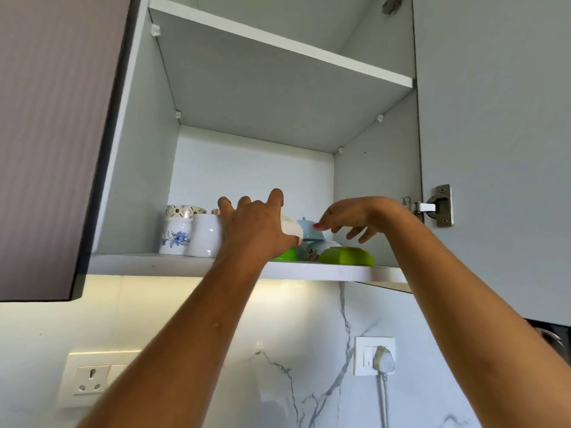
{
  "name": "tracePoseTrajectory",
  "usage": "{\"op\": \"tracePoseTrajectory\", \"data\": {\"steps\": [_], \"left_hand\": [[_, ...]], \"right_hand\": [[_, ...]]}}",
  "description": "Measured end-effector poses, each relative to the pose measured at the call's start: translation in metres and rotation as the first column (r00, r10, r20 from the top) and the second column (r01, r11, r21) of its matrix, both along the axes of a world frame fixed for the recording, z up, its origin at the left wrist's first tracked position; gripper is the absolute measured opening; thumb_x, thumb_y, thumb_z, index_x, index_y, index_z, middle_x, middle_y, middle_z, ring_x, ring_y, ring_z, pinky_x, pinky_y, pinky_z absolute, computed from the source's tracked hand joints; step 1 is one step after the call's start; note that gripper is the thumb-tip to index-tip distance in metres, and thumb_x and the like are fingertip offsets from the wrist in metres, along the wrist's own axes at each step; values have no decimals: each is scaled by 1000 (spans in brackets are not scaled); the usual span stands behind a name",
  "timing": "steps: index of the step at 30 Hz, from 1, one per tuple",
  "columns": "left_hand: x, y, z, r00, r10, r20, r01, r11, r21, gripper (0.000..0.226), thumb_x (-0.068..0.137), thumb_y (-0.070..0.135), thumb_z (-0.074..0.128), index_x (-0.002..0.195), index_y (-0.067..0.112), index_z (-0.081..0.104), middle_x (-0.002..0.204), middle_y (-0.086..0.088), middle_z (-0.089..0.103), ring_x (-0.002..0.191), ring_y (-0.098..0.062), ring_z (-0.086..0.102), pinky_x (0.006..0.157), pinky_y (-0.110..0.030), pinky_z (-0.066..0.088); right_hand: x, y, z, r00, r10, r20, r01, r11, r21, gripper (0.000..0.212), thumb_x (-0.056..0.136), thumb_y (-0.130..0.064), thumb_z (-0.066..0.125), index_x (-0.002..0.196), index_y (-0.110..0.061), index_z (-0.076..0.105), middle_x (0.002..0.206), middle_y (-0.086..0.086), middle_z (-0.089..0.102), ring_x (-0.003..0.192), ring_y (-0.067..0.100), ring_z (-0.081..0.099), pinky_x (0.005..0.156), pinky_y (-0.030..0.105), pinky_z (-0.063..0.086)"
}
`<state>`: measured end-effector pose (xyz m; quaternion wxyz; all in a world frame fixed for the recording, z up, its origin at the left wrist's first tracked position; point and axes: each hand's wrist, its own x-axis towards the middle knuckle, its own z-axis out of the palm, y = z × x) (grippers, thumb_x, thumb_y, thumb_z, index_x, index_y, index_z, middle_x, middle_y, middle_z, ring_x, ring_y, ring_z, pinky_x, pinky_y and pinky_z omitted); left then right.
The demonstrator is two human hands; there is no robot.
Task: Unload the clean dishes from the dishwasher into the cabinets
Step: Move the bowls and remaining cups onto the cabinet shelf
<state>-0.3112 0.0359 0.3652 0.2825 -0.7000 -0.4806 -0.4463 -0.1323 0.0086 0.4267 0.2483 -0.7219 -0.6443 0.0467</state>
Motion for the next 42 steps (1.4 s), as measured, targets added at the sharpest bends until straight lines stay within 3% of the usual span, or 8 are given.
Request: {"op": "tracePoseTrajectory", "data": {"steps": [5,11,19,23,28,31,33,42], "left_hand": [[-1,-6,1,996,-27,-80,24,999,-31,54,70,67,57,109,33,40,98,1,64,104,-24,52,89,-45,21],[19,-16,11,957,-123,-264,21,933,-359,47,78,66,53,112,35,41,109,2,59,91,-18,45,95,-44,20],[46,-5,14,949,-215,-228,6,740,-673,61,88,55,46,136,20,31,140,-9,42,125,-28,42,108,-46,31],[48,0,12,962,-194,-190,13,731,-683,56,90,43,48,135,17,29,135,-15,44,124,-32,43,108,-46,32],[47,3,8,966,-152,-210,-21,762,-648,44,90,37,46,126,14,34,128,-16,50,121,-33,47,108,-46,31],[47,1,9,960,-111,-256,-67,799,-598,40,91,36,42,125,16,37,123,-11,51,119,-30,47,107,-46,28],[48,2,9,957,-85,-277,-91,819,-566,35,92,35,39,122,18,41,117,-7,52,117,-28,47,105,-47,25],[49,11,8,949,-27,-314,-137,861,-489,37,94,25,37,128,19,48,130,-6,50,123,-26,43,109,-45,25]], "right_hand": [[2,-11,-27,997,-18,69,25,994,-103,59,81,-44,68,131,-18,49,131,8,51,116,29,52,99,40,46],[13,-9,-38,983,-100,152,97,995,29,58,81,-45,65,130,-16,51,128,8,55,111,25,54,92,35,46],[21,10,-49,985,-126,117,111,986,125,51,83,-42,61,124,-13,58,125,7,60,109,22,56,86,28,42],[26,18,-50,985,-153,83,142,981,131,55,86,-49,56,126,-10,57,126,9,58,107,24,55,80,27,39],[28,19,-50,981,-184,62,166,960,225,47,100,-35,36,129,-1,50,137,16,49,122,29,48,96,32,37],[30,18,-51,988,-148,40,133,958,256,34,98,-20,38,118,-2,59,129,14,56,108,26,54,86,28,40],[33,17,-52,992,-117,36,101,951,291,32,95,-18,43,119,-11,64,128,8,58,113,25,54,91,27,42],[35,16,-55,986,-161,-34,163,923,350,40,89,-40,59,119,-14,64,121,10,62,105,26,58,90,33,49]]}}
